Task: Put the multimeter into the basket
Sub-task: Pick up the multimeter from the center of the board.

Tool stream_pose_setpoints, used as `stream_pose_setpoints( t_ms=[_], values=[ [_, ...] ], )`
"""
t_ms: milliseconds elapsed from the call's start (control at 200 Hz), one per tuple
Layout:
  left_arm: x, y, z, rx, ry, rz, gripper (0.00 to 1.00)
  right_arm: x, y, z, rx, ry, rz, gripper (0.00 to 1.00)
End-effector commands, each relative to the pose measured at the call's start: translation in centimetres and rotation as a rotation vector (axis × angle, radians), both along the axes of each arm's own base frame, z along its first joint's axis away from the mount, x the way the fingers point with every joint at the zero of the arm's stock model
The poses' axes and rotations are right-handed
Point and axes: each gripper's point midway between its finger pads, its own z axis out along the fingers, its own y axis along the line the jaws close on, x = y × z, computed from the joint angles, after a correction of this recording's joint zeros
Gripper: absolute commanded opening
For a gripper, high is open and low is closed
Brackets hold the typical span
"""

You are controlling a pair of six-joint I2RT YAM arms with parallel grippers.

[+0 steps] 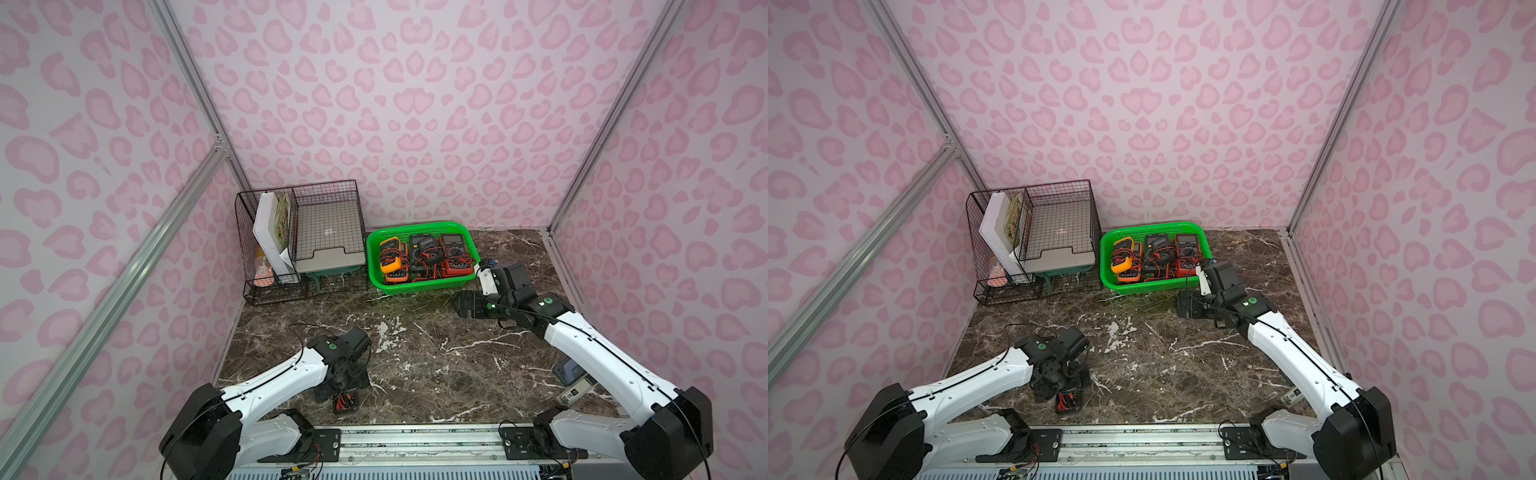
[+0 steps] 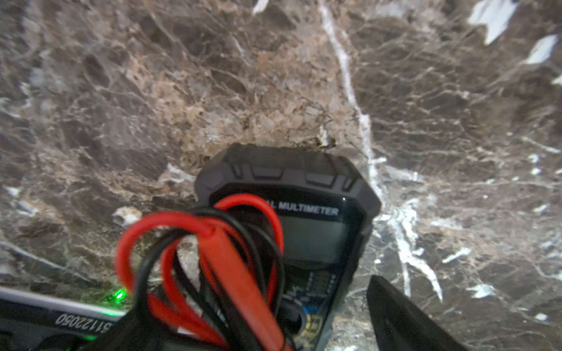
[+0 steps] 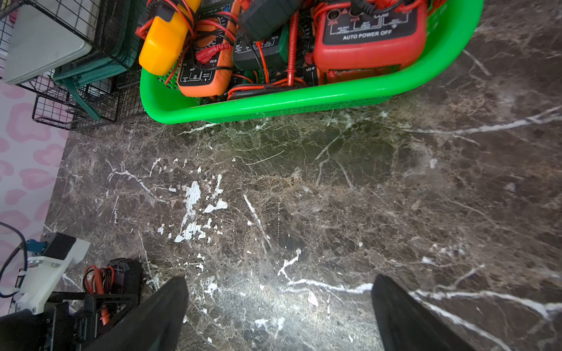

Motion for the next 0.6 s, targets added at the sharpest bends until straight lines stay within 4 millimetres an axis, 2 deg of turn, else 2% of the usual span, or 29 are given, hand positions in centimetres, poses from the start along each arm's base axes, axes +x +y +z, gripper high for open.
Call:
stream_pose_setpoints(
  t_ms=[0,85,355,520,600],
  values=[
    [0.4,-0.5,-0.5,-0.01,-0.002,-0.014,0.9,0.2,0.2,0.4,0.001,-0.005,0.003,0.99],
    [0.5,-0.7,-0.7,-0.012,0.001,-0.02,0.78,0.4,0.2,0.5,0.0,-0.007,0.002,0.99],
    [1.2,-1.4,-0.5,-0.017,0.002,-0.047,0.32,1.2,0.5,1.0,0.006,-0.013,-0.008,0.99],
    [3.0,-2.5,1.9,-0.013,-0.027,-0.102,0.03,1.9,1.0,1.4,0.018,-0.017,-0.014,0.99],
    [4.5,-3.3,3.7,-0.01,-0.055,-0.139,0.0,2.3,1.2,1.6,0.023,-0.021,-0.017,0.99]
  ],
)
